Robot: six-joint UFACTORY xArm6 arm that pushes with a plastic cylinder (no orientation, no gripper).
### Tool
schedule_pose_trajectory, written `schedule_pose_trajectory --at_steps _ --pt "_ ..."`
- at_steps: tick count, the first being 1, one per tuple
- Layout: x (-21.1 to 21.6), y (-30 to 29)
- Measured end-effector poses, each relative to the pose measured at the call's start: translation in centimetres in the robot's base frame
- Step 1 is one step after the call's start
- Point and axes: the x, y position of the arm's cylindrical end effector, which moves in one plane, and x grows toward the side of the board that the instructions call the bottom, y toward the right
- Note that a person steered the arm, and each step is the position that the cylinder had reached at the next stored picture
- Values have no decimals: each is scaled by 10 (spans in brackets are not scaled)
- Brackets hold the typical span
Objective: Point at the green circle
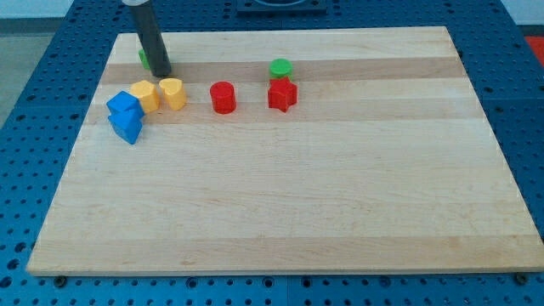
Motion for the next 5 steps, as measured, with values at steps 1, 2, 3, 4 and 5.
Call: schedule_pose_trajectory --at_steps 1,2,3,4,5 --pt "-8 -13" --pt "-22 -14" --pt "-30 -14" --pt "-19 -5" --pt "-12 53"
